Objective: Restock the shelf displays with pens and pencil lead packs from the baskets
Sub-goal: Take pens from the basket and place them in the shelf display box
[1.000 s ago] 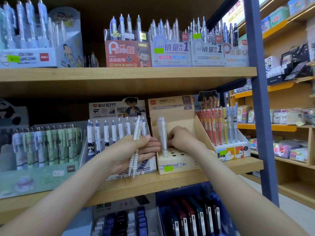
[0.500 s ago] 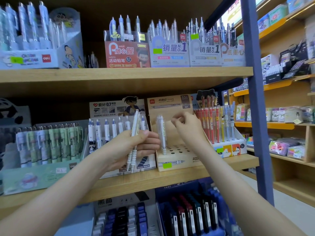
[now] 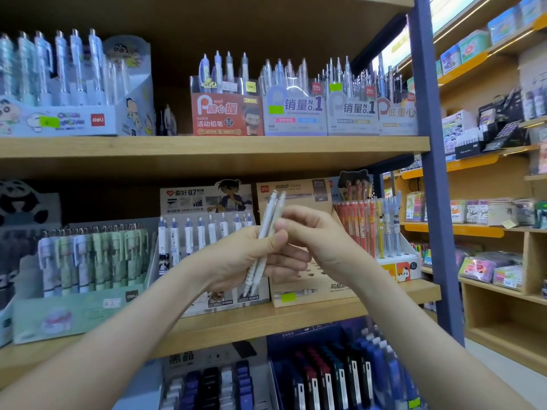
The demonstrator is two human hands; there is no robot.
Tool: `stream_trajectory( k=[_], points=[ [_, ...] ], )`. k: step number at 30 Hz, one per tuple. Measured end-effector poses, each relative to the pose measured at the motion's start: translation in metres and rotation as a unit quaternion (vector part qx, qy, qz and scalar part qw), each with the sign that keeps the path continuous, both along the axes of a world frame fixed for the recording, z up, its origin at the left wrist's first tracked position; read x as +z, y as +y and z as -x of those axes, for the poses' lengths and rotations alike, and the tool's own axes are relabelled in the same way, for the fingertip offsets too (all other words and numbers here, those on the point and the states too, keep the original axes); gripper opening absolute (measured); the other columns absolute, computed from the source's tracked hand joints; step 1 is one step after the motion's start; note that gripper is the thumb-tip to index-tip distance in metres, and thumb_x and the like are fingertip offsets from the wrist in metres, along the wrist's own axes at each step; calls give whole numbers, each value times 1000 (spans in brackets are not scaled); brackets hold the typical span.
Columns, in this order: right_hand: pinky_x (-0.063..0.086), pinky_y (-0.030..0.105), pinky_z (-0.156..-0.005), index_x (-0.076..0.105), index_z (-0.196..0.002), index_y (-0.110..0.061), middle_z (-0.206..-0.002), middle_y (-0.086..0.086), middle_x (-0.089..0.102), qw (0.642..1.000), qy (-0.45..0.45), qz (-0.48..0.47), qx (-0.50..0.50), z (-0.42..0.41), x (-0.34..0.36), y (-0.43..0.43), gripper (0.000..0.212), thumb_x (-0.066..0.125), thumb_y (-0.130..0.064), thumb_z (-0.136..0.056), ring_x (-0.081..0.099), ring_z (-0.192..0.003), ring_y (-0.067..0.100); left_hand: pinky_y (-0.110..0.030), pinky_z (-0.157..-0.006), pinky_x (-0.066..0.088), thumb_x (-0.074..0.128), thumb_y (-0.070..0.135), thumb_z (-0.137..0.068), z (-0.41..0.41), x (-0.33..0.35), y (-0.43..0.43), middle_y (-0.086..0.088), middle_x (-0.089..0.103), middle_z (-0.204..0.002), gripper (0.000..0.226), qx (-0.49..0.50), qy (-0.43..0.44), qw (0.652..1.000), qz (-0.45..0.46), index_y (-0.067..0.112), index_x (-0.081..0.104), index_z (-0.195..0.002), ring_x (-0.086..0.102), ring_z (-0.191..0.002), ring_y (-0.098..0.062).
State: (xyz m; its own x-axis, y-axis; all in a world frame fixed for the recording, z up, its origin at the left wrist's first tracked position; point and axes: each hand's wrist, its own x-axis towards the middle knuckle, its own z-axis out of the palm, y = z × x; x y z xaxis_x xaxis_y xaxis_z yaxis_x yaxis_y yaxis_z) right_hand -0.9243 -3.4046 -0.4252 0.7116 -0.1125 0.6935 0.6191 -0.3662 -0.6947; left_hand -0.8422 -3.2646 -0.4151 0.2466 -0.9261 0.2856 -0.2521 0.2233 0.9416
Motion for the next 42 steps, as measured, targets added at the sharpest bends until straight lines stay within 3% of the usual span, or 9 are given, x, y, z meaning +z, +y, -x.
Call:
stream_trajectory(
  k=[5,10,17,22,26,30,37,40,42],
  points=[
    [54,27,-66,54,-99,-6,-78,5,68,968,-127,-187,-105,1,16,-21,11,47,-15,-98,65,-69,14,-33,-88,56,57,27,-81,-12,1,8,-19,70,-108,47,76,-4,997,8,-3,58,-117,67,-102,-28],
    [58,33,-74,52,-97,-17,-85,6,69,964,-56,-67,-252,-16,0,-41,3,53,-19,-96,68,-74,16,-30,-83,57,49,21,-95,-24,-4,13,-17,71,-104,34,141,-11,989,31,-2,61,-115,69,-98,-25],
    [57,37,-79,53,-95,-26,-81,1,70,955,-12,17,-295,-44,-2,-48,3,55,-24,-95,69,-74,11,-27,-81,58,46,22,-96,-29,-7,10,-15,72,-99,31,148,4,987,62,1,64,-111,70,-93,-22],
    [56,20,-66,53,-98,-20,-83,3,70,956,35,73,-283,-50,5,-42,4,55,-22,-94,68,-74,12,-28,-81,58,46,22,-96,-35,-9,8,-14,73,-98,30,157,21,985,70,3,65,-109,70,-95,-22],
    [57,39,-78,54,-91,-17,-89,12,69,950,101,87,-282,-58,-1,-42,6,59,-17,-91,68,-80,24,-27,-80,58,47,23,-95,-37,-11,8,-15,72,-100,31,155,30,985,70,2,64,-110,70,-97,-23],
    [56,47,-79,56,-85,-20,-86,10,70,935,123,107,-316,-63,-10,-46,8,63,-20,-89,68,-82,29,-25,-78,58,46,22,-96,-36,-12,9,-15,72,-101,30,161,23,984,68,2,64,-110,70,-96,-23],
    [50,25,-68,52,-99,-20,-88,-3,60,908,102,143,-381,-51,-8,-40,8,57,-18,-92,59,-85,12,-27,-79,58,46,23,-96,-33,-13,10,-14,73,-94,31,139,18,988,63,1,65,-107,70,-90,-22],
    [41,10,-64,55,-107,-21,-92,-7,56,941,-57,68,-327,-24,-2,-16,17,60,-24,-91,51,-80,-1,-28,-79,58,48,24,-94,-30,-11,10,-12,72,-88,30,125,0,991,56,1,66,-103,70,-83,-20],
    [41,9,-73,61,-108,-25,-99,-9,57,968,-74,82,-224,-7,3,3,19,61,-26,-89,51,-86,-2,-26,-74,58,51,26,-91,-24,-9,8,-10,71,-82,29,111,-21,992,50,2,67,-98,69,-78,-17]
  ],
)
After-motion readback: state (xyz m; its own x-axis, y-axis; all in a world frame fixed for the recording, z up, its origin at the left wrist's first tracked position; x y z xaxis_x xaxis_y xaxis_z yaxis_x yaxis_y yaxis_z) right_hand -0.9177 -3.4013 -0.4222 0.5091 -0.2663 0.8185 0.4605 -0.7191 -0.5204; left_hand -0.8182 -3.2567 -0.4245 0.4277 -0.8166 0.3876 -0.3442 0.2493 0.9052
